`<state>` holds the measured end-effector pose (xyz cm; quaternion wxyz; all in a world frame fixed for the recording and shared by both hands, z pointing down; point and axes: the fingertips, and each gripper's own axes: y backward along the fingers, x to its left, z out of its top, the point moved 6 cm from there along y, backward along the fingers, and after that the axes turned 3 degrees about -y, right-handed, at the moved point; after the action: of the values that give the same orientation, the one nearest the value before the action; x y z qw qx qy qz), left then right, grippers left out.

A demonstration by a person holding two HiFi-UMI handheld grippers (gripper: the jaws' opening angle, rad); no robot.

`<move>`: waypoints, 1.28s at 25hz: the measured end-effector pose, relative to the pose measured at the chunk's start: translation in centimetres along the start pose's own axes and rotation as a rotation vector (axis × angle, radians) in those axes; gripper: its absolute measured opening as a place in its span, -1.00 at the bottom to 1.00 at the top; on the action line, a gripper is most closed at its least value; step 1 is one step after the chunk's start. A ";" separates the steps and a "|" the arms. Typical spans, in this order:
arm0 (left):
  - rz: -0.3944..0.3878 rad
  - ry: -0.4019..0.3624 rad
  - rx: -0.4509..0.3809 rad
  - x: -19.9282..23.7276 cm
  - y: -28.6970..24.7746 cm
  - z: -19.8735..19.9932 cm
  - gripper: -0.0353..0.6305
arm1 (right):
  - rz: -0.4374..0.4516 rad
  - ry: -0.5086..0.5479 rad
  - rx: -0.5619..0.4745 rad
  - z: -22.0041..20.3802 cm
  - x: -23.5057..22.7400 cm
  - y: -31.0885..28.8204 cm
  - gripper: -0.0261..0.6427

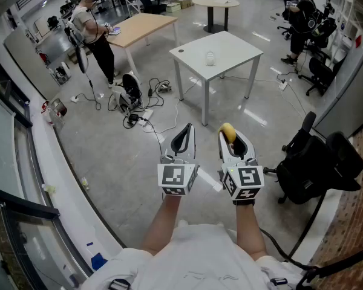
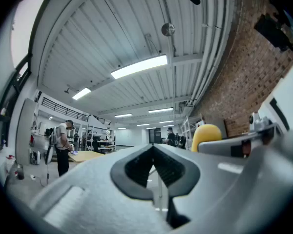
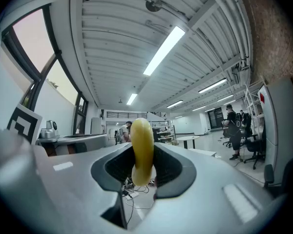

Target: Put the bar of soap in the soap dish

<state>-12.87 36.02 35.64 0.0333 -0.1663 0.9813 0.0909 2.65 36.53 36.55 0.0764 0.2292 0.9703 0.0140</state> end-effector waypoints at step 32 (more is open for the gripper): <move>-0.072 0.031 0.116 -10.9 -3.3 -3.8 -0.89 | -0.014 -0.144 0.080 -3.0 -9.2 4.6 -0.57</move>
<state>-1.67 35.72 39.89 0.0308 -0.2008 0.9787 0.0298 12.34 36.59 41.15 0.1370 0.2256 0.9636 -0.0420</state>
